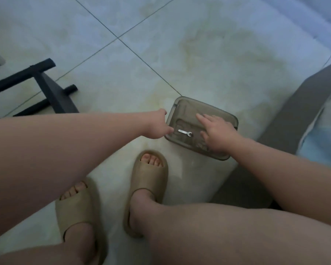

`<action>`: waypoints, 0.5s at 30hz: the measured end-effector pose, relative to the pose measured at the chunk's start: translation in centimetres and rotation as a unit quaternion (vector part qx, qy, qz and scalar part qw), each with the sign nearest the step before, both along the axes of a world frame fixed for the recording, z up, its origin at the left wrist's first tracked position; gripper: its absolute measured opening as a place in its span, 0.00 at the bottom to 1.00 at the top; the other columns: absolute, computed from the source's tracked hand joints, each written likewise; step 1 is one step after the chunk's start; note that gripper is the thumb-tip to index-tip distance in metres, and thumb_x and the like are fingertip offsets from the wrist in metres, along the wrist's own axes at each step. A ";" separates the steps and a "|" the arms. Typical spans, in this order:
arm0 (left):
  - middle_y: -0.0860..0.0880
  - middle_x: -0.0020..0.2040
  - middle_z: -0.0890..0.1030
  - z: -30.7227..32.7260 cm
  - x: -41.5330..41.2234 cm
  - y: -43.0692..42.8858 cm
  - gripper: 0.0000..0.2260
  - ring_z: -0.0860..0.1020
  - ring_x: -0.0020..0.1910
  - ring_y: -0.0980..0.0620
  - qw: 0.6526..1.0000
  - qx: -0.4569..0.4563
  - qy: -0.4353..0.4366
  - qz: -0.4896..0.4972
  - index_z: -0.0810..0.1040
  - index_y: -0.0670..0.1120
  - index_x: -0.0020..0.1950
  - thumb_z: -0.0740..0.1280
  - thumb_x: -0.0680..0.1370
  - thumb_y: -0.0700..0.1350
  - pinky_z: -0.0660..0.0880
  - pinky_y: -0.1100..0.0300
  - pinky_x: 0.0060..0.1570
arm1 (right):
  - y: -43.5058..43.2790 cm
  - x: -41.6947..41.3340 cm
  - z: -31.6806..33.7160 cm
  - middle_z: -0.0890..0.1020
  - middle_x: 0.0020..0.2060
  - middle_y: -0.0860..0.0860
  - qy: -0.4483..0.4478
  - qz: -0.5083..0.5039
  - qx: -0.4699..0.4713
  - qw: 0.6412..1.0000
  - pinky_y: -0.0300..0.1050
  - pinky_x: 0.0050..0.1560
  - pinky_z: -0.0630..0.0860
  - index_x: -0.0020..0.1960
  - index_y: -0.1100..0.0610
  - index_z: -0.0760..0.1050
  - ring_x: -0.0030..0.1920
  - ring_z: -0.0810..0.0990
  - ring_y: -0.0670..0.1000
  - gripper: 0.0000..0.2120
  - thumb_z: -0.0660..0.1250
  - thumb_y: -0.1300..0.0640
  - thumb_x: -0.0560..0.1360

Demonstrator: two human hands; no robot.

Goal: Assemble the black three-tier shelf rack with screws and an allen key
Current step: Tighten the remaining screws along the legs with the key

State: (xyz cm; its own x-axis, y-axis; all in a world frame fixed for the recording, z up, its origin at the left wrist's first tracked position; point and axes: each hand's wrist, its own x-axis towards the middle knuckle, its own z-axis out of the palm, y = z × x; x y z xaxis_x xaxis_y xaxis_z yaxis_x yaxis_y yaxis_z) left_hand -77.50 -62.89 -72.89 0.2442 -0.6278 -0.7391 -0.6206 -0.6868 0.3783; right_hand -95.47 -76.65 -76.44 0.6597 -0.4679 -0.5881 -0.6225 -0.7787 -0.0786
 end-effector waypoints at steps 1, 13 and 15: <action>0.40 0.73 0.71 -1.0 -0.3 -0.6 0.34 0.73 0.67 0.39 1.000 0.001 0.008 0.021 0.52 0.44 0.81 0.62 0.82 0.57 0.71 0.50 0.66 | -0.5 0.0 -0.6 0.59 0.81 0.50 0.010 0.005 0.009 1.000 0.55 0.75 0.62 0.83 0.46 0.50 0.79 0.59 0.56 0.30 0.57 0.51 0.84; 0.43 0.40 0.85 -7.6 -0.7 -1.2 0.05 0.84 0.39 0.48 0.986 -0.083 0.067 0.128 0.70 0.44 0.51 0.61 0.81 0.45 0.73 0.59 0.36 | -4.0 1.0 -7.1 0.81 0.61 0.54 0.182 0.058 -0.008 0.981 0.48 0.51 0.75 0.66 0.50 0.76 0.60 0.80 0.58 0.15 0.66 0.54 0.79; 0.44 0.39 0.85 -8.1 -0.4 -1.0 0.05 0.84 0.37 0.49 0.984 -0.091 0.072 0.134 0.68 0.46 0.48 0.62 0.81 0.46 0.73 0.58 0.35 | -3.8 1.0 -8.0 0.82 0.58 0.54 0.202 0.075 -0.012 0.977 0.46 0.47 0.74 0.62 0.53 0.77 0.57 0.81 0.58 0.15 0.71 0.50 0.77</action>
State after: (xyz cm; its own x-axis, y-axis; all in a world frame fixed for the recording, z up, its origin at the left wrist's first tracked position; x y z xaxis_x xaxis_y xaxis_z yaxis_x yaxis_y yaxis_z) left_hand -77.94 -63.85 -80.97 0.3201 -0.6798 -0.6598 -0.3578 -0.7317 0.5802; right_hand -94.44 -80.45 -84.45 0.4381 -0.4009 -0.8046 -0.4787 -0.8616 0.1687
